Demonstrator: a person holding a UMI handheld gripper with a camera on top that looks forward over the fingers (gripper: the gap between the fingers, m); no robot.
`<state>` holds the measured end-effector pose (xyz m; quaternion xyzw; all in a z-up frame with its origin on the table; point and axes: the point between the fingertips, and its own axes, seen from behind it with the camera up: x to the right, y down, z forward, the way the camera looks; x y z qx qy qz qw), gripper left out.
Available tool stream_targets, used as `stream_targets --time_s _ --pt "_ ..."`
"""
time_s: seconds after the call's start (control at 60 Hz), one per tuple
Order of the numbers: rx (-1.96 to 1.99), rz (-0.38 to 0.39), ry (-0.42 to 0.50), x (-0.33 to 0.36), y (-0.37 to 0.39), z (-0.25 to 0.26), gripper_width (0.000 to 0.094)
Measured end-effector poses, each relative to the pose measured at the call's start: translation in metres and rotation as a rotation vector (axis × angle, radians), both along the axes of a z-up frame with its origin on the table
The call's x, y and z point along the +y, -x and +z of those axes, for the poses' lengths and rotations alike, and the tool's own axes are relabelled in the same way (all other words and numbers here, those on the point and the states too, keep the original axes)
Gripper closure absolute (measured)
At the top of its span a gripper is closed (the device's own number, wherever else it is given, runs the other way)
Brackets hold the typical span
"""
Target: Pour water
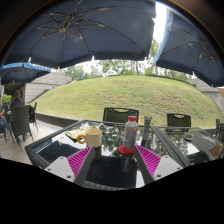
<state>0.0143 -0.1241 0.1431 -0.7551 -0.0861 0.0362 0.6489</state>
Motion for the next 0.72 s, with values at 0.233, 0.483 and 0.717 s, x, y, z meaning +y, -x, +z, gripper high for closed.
stream_targets --time_s 0.233,0.483,0.717 --pt "-0.157 -0.048 -0.022 -0.05 0.01 -0.023 0.0118" --pt "-0.133 -0.063 -0.026 -0.065 0.008 -0.019 0.0116" --pt "-0.149 -0.07 0.005 -0.066 0.003 -0.026 0.0116"
